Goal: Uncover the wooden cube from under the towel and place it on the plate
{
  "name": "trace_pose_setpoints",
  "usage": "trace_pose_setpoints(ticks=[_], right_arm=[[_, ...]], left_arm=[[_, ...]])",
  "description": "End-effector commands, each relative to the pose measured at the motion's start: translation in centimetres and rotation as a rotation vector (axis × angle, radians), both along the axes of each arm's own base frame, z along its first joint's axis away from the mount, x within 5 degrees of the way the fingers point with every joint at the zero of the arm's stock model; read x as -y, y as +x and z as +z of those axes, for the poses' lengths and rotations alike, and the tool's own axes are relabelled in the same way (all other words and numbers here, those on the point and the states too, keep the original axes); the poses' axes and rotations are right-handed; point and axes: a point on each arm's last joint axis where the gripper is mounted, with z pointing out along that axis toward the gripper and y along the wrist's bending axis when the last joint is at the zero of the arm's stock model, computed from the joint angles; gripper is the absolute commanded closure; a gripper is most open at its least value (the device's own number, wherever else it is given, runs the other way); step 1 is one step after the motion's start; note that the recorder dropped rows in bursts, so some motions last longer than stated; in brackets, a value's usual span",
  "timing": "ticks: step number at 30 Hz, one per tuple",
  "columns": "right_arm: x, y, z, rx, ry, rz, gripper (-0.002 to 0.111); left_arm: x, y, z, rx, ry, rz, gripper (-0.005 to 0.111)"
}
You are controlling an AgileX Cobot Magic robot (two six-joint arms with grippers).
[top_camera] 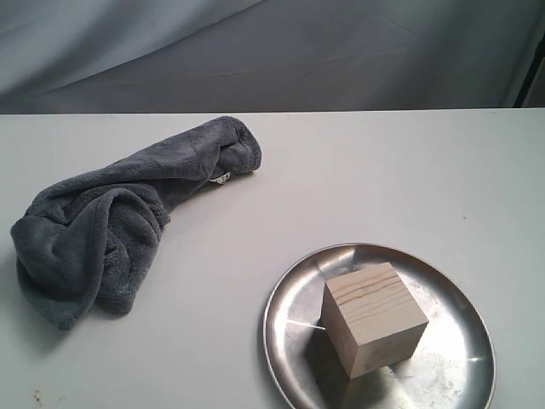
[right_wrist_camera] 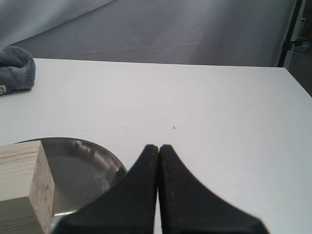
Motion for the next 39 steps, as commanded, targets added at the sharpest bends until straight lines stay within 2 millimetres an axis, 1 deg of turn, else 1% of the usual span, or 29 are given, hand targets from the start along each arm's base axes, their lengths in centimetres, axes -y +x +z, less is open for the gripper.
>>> trace_pose_setpoints(ticks=[1, 3, 5, 6, 7, 8, 9, 10, 11, 12, 14, 18, 20, 23, 24, 28, 32, 37, 39], right_arm=[[0.0, 0.0, 0.0, 0.010, 0.001, 0.002, 0.108], [0.0, 0.0, 0.0, 0.010, 0.001, 0.002, 0.108], [0.0, 0.0, 0.0, 0.010, 0.001, 0.002, 0.108], [0.0, 0.0, 0.0, 0.010, 0.001, 0.002, 0.108], [0.0, 0.0, 0.0, 0.010, 0.001, 0.002, 0.108], [0.0, 0.0, 0.0, 0.010, 0.001, 0.002, 0.108], [0.0, 0.0, 0.0, 0.010, 0.001, 0.002, 0.108], [0.0, 0.0, 0.0, 0.010, 0.001, 0.002, 0.108], [0.0, 0.0, 0.0, 0.010, 0.001, 0.002, 0.108], [0.0, 0.0, 0.0, 0.010, 0.001, 0.002, 0.108], [0.0, 0.0, 0.0, 0.010, 0.001, 0.002, 0.108], [0.0, 0.0, 0.0, 0.010, 0.001, 0.002, 0.108], [0.0, 0.0, 0.0, 0.010, 0.001, 0.002, 0.108], [0.0, 0.0, 0.0, 0.010, 0.001, 0.002, 0.108], [0.0, 0.0, 0.0, 0.010, 0.001, 0.002, 0.108], [0.0, 0.0, 0.0, 0.010, 0.001, 0.002, 0.108], [0.0, 0.0, 0.0, 0.010, 0.001, 0.002, 0.108], [0.0, 0.0, 0.0, 0.010, 0.001, 0.002, 0.108], [0.0, 0.0, 0.0, 0.010, 0.001, 0.002, 0.108]], left_arm=[[0.1, -2.1, 0.5, 0.114, -0.007, 0.003, 0.107], [0.2, -3.1, 0.4, 0.156, -0.005, -0.002, 0.107], [0.3, -5.4, 0.3, 0.245, -0.003, -0.008, 0.107], [0.3, -5.9, 0.2, 0.258, -0.003, -0.008, 0.107], [0.4, -7.1, 0.1, 0.309, -0.001, -0.012, 0.107], [0.4, -7.6, 0.0, 0.329, -0.007, -0.012, 0.107], [0.6, -8.7, 0.2, 0.399, -0.026, -0.012, 0.107], [0.7, -9.3, 0.5, 0.442, -0.034, -0.012, 0.107], [0.8, -10.5, 1.1, 0.528, -0.043, -0.014, 0.107], [0.9, -11.1, 1.3, 0.573, -0.044, -0.016, 0.107], [1.0, -13.5, 2.2, 0.705, -0.039, -0.022, 0.107], [1.1, -17.6, 3.4, 0.916, -0.024, -0.033, 0.107], [1.2, -19.8, 4.0, 1.052, -0.015, -0.041, 0.107], [1.3, -21.7, 4.4, 1.186, -0.010, -0.047, 0.107], [1.3, -22.1, 4.5, 1.212, -0.009, -0.048, 0.107], [1.3, -22.2, 4.6, 1.217, -0.012, -0.049, 0.107], [1.3, -21.5, 3.7, 1.197, -0.013, -0.049, 0.107], [1.0, -19.2, 0.4, 1.151, 0.076, -0.063, 0.107], [1.0, -18.4, -0.9, 1.149, 0.077, -0.073, 0.107]])
